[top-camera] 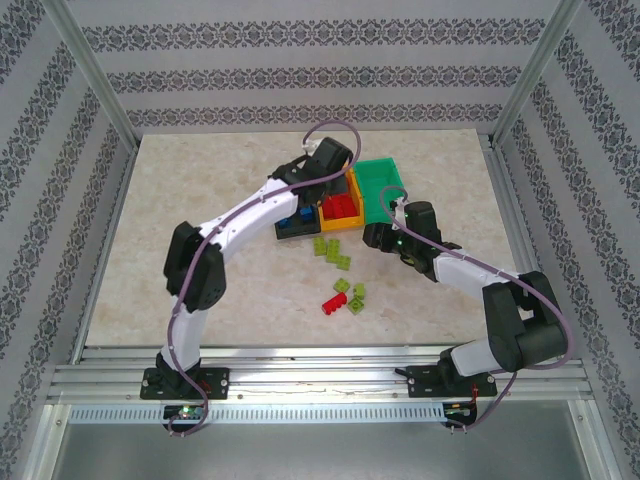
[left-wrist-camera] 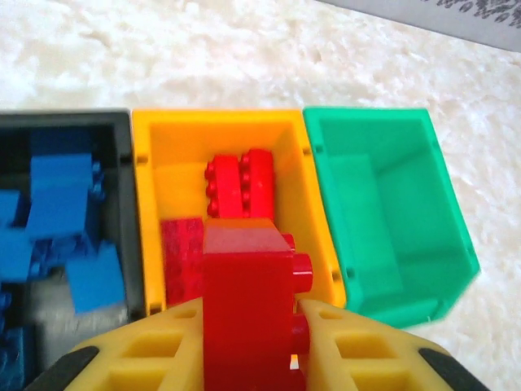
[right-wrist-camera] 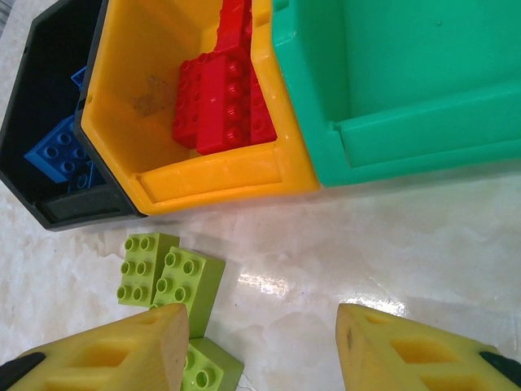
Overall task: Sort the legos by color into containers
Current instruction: Place the lego in the container, then pick up the lego from the bottom-center of the table.
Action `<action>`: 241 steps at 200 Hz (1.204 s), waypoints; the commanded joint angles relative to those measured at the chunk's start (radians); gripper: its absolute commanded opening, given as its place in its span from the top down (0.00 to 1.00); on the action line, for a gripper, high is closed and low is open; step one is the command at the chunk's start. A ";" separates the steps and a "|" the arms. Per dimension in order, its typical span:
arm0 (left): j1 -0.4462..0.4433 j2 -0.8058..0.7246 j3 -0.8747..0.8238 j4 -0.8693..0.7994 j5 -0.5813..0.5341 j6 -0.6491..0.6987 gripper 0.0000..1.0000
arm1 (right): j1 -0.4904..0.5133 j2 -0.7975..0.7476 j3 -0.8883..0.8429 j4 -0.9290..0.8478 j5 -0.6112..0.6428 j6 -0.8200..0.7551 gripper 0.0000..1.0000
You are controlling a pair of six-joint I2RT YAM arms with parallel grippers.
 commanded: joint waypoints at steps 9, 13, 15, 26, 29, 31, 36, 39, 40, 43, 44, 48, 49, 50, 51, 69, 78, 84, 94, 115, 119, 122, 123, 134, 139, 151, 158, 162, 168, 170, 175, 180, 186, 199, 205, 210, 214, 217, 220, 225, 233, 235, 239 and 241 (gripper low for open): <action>0.075 0.197 0.240 -0.189 0.096 0.080 0.71 | 0.014 0.006 -0.008 0.028 0.014 -0.007 0.48; 0.080 0.217 0.270 -0.196 0.101 0.087 0.70 | 0.012 0.006 -0.009 0.028 0.016 -0.007 0.48; 0.082 0.230 0.281 -0.200 0.101 0.089 0.70 | 0.012 0.005 -0.009 0.028 0.017 -0.007 0.48; 0.093 0.286 0.361 -0.225 0.099 0.094 0.68 | 0.011 0.009 -0.006 0.027 0.013 -0.008 0.48; 0.095 0.304 0.387 -0.233 0.099 0.097 0.67 | 0.012 0.009 -0.005 0.027 0.011 -0.006 0.48; 0.097 0.314 0.403 -0.240 0.100 0.099 0.67 | 0.012 0.009 -0.005 0.026 0.009 -0.006 0.48; 0.100 0.338 0.441 -0.262 0.099 0.097 0.65 | 0.012 0.009 -0.004 0.028 0.006 -0.005 0.48; 0.103 0.350 0.463 -0.277 0.100 0.096 0.64 | 0.013 0.008 -0.004 0.027 0.006 -0.004 0.48; 0.103 0.355 0.469 -0.284 0.101 0.095 0.64 | 0.013 0.008 -0.004 0.028 0.005 -0.004 0.48; 0.105 0.368 0.492 -0.307 0.105 0.092 0.63 | 0.014 0.006 -0.005 0.028 0.005 -0.004 0.48; 0.106 0.372 0.503 -0.311 0.107 0.092 0.63 | 0.014 0.006 -0.006 0.027 0.004 -0.004 0.48; 0.106 0.383 0.529 -0.333 0.113 0.092 0.62 | 0.014 0.006 -0.006 0.028 0.006 -0.005 0.48; 0.107 0.384 0.536 -0.336 0.114 0.093 0.62 | 0.015 0.006 -0.006 0.028 0.006 -0.005 0.48; 0.107 0.387 0.539 -0.342 0.115 0.092 0.61 | 0.015 0.006 -0.006 0.028 0.006 -0.005 0.48; 0.107 0.389 0.546 -0.345 0.115 0.093 0.61 | 0.015 0.005 -0.006 0.028 0.007 -0.005 0.48; 0.106 0.379 0.546 -0.365 0.117 0.103 0.50 | 0.012 0.012 -0.003 0.024 0.010 -0.006 0.48; 0.107 0.365 0.528 -0.360 0.123 0.114 0.49 | 0.013 0.015 0.000 0.023 0.004 -0.005 0.48; 0.106 0.350 0.518 -0.360 0.126 0.121 0.49 | 0.015 0.016 0.000 0.027 -0.001 -0.002 0.48; 0.107 0.323 0.496 -0.359 0.129 0.130 0.49 | 0.017 0.018 0.000 0.031 0.000 -0.001 0.48; 0.105 0.230 0.387 -0.297 0.126 0.159 0.49 | 0.022 0.025 0.003 0.030 -0.002 -0.003 0.48; 0.104 0.207 0.355 -0.273 0.127 0.166 0.49 | 0.023 0.026 0.004 0.031 -0.002 -0.003 0.48; 0.103 0.187 0.327 -0.255 0.128 0.169 0.49 | 0.025 0.026 0.004 0.032 -0.001 -0.004 0.48; 0.104 0.180 0.315 -0.248 0.129 0.170 0.49 | 0.025 0.025 0.005 0.031 -0.002 -0.003 0.48; 0.101 0.100 0.195 -0.170 0.141 0.184 0.49 | 0.028 0.028 0.007 0.028 -0.003 -0.007 0.48; 0.099 0.061 0.131 -0.124 0.152 0.190 0.49 | 0.031 0.028 0.008 0.027 -0.004 -0.010 0.48; 0.100 -0.040 -0.028 0.011 0.183 0.206 0.49 | 0.034 0.036 0.014 0.022 -0.013 -0.015 0.48; 0.100 -0.105 -0.129 0.095 0.192 0.215 0.49 | 0.035 0.039 0.019 0.017 -0.026 -0.017 0.48; 0.101 -0.138 -0.192 0.136 0.196 0.219 0.49 | 0.039 0.042 0.022 0.014 -0.036 -0.017 0.48; 0.100 -0.188 -0.271 0.194 0.200 0.225 0.49 | 0.041 0.042 0.023 0.010 -0.051 -0.017 0.48; 0.100 -0.202 -0.301 0.215 0.201 0.227 0.49 | 0.042 0.042 0.024 0.009 -0.054 -0.017 0.48; 0.101 -0.243 -0.361 0.263 0.203 0.233 0.48 | 0.046 0.038 0.027 0.004 -0.067 -0.017 0.48; 0.102 -0.281 -0.428 0.301 0.205 0.239 0.48 | 0.050 0.034 0.028 -0.002 -0.077 -0.016 0.48; 0.103 -0.323 -0.489 0.342 0.208 0.247 0.48 | 0.060 0.027 0.031 -0.016 -0.086 -0.018 0.48; 0.104 -0.403 -0.617 0.414 0.219 0.263 0.47 | 0.088 -0.001 0.029 -0.060 -0.088 -0.018 0.48; 0.105 -0.434 -0.670 0.438 0.230 0.274 0.47 | 0.106 -0.012 0.025 -0.084 -0.089 -0.016 0.48; 0.106 -0.459 -0.710 0.459 0.235 0.282 0.47 | 0.119 -0.023 0.025 -0.100 -0.091 -0.017 0.48; 0.106 -0.474 -0.745 0.473 0.240 0.287 0.47 | 0.134 -0.031 0.023 -0.122 -0.091 -0.020 0.48; 0.107 -0.487 -0.765 0.483 0.243 0.292 0.47 | 0.144 -0.039 0.024 -0.139 -0.090 -0.023 0.48; 0.107 -0.498 -0.790 0.493 0.247 0.297 0.47 | 0.157 -0.045 0.025 -0.158 -0.087 -0.027 0.48; 0.109 -0.516 -0.819 0.508 0.248 0.304 0.47 | 0.178 -0.056 0.026 -0.196 -0.077 -0.034 0.48; 0.109 -0.541 -0.872 0.526 0.252 0.311 0.47 | 0.216 -0.074 0.032 -0.258 -0.049 -0.051 0.47; 0.110 -0.548 -0.884 0.532 0.254 0.313 0.47 | 0.227 -0.079 0.035 -0.277 -0.043 -0.054 0.47; 0.112 -0.558 -0.913 0.543 0.260 0.317 0.47 | 0.246 -0.087 0.043 -0.313 -0.028 -0.066 0.47; 0.113 -0.563 -0.923 0.549 0.260 0.320 0.47 | 0.255 -0.089 0.045 -0.335 -0.022 -0.072 0.47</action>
